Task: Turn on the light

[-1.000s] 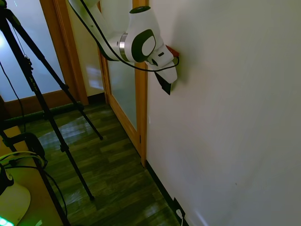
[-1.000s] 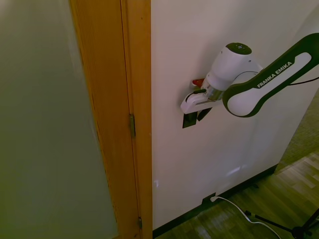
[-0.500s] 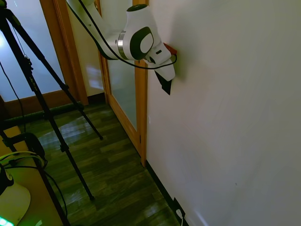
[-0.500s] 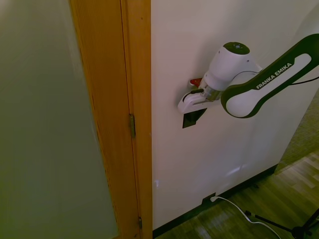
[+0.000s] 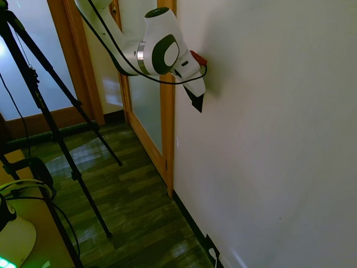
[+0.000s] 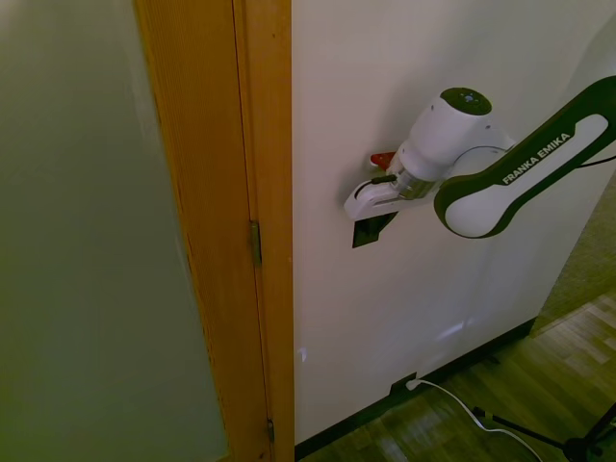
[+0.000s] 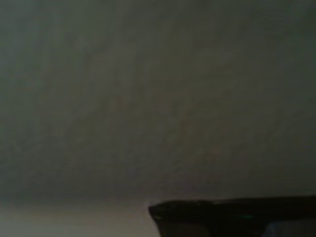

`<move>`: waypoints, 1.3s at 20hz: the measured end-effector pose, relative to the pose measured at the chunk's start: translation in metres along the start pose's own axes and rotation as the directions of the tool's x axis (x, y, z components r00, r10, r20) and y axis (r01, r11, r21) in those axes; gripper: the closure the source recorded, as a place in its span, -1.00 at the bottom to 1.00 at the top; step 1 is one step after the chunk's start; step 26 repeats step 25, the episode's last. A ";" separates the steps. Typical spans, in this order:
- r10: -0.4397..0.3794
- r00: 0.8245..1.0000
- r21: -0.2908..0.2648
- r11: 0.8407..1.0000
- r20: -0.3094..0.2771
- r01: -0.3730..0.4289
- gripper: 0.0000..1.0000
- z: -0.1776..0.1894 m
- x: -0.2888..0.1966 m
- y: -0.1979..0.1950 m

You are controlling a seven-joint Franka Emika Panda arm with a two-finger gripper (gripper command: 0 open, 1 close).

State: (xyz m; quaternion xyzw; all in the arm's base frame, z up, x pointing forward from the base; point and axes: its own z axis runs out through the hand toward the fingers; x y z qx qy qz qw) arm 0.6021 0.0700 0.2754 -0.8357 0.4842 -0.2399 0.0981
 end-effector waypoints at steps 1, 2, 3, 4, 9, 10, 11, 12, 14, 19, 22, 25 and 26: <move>0.001 1.000 0.013 1.000 -0.006 -0.001 1.00 -0.002 0.000 0.001; 0.001 1.000 0.024 1.000 -0.012 0.000 1.00 -0.006 0.000 0.002; -0.001 1.000 0.031 1.000 -0.017 0.001 1.00 -0.010 0.001 0.001; -0.001 1.000 0.034 0.999 -0.021 0.001 1.00 -0.012 0.000 0.000; -0.006 1.000 0.037 0.999 -0.020 0.007 -1.00 -0.012 0.000 0.001; -0.009 1.000 0.041 0.999 -0.018 0.009 -1.00 -0.012 0.000 0.002; -0.010 1.000 0.049 0.999 -0.017 0.010 -1.00 -0.013 0.000 0.004; -0.009 1.000 0.066 0.998 -0.016 0.010 -1.00 -0.013 0.000 0.007; -0.006 1.000 0.098 0.995 -0.015 0.008 -1.00 -0.015 -0.001 0.013; -0.003 1.000 0.141 0.990 -0.008 0.004 -1.00 -0.036 -0.003 0.031; -0.005 1.000 0.159 0.987 -0.013 0.007 -1.00 -0.049 -0.003 0.042; -0.001 1.000 0.192 0.981 -0.020 0.004 -1.00 -0.057 -0.008 0.055; -0.001 1.000 0.192 0.981 -0.020 0.004 -1.00 -0.057 -0.008 0.055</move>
